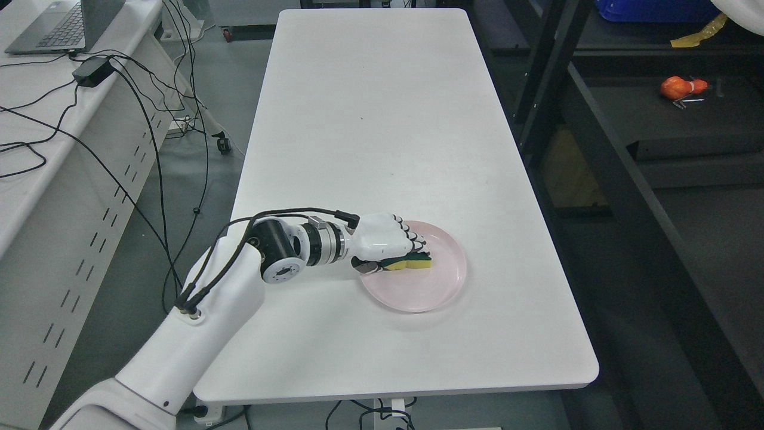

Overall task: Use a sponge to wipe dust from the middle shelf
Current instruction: 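Close the left hand around the sponge on the plate, then lift the sponge off the plate with the left hand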

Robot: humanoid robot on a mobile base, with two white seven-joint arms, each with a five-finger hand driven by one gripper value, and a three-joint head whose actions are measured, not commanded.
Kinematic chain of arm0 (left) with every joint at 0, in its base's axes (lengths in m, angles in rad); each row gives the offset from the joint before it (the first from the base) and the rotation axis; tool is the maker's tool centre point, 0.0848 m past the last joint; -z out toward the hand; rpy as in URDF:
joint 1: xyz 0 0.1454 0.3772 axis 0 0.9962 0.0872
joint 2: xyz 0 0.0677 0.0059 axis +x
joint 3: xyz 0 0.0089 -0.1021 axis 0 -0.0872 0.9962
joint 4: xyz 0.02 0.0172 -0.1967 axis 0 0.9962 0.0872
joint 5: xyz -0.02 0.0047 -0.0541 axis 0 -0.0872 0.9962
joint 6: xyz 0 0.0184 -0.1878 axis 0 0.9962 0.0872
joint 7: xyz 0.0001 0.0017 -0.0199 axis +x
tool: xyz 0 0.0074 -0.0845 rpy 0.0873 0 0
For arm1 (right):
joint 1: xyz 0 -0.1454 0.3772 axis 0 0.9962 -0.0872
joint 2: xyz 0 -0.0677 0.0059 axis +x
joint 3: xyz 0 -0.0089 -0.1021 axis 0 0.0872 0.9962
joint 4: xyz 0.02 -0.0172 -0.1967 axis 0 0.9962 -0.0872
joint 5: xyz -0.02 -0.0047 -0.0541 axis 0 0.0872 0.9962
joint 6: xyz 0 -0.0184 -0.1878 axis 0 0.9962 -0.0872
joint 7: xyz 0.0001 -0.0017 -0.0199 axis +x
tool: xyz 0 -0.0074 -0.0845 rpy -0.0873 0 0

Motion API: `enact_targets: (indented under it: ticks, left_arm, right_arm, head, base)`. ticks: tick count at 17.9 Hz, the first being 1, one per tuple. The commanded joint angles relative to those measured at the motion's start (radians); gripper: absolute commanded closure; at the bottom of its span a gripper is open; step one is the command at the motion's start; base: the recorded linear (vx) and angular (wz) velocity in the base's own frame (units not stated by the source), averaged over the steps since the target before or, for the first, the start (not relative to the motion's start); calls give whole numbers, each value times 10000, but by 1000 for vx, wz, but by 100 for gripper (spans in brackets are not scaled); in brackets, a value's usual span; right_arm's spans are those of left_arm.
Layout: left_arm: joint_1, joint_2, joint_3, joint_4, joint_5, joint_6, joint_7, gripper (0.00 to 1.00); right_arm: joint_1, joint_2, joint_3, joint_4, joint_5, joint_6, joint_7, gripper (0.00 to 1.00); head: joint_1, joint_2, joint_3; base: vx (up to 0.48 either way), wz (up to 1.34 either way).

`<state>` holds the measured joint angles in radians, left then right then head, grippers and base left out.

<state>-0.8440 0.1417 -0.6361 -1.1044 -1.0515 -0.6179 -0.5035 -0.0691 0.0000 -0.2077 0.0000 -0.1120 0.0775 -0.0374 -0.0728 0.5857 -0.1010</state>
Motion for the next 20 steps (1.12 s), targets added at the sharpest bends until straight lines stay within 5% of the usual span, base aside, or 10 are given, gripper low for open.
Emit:
enact_targets:
  ticks: [1,6,10,14,17,20]
  left_arm:
    - [524,-282,1816,-690,130,-18,-27,69]
    - [647,-726,4071,-1088,1691,-432,-57,100]
    - [479,-1243,6493,-1320,4081,-280,-88,100]
    - [1043,-1243,7374,-1228,8938,364,232,99]
    - [2085,-1243,6899,-1213,11522,929,2723,99]
    - [3510,-1243,6378,-1365,12307,1760,4665,97]
  right_arm:
    - [0,-175,6,-175,0,-8,6,0]
    - [0,-175,6,-175,0,-8,6,0]
    - [0,-175,6,-175,0,-8,6,0]
    - [0,-175,6,-175,0,-8,6,0]
    - [0,-175,-10,-175,0,-8,6,0]
    - [0,-175,-10,-175,0,-8,6,0]
  head:
    - [0,0,0]
    - [0,0,0]
    - [0,0,0]
    - [0,0,0]
    - [0,0,0]
    - [0,0,0]
  base:
    - [0,0]
    - [-1,-10]
    - [0,0]
    - [0,-8]
    - [-18,-13]
    - [-73,-54]
